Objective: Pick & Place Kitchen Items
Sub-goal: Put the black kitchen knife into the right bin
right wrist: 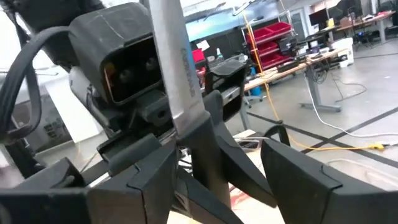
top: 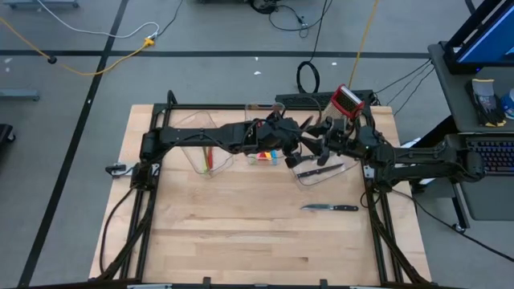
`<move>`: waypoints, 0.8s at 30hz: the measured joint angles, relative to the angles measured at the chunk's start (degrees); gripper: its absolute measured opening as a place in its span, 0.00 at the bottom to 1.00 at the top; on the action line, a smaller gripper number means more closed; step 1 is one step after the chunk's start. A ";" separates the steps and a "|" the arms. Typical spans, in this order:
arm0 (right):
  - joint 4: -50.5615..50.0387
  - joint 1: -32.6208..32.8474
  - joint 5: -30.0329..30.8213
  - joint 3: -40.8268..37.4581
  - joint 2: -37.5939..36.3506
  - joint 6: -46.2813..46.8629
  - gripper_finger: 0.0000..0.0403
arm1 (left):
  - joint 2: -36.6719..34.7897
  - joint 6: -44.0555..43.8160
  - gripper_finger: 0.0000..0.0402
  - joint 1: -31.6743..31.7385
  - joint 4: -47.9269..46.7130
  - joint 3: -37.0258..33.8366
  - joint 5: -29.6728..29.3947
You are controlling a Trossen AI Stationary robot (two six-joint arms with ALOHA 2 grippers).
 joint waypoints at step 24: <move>3.76 0.02 0.04 0.02 -0.02 0.39 0.56 | -0.09 -0.88 0.21 0.11 3.14 0.00 3.14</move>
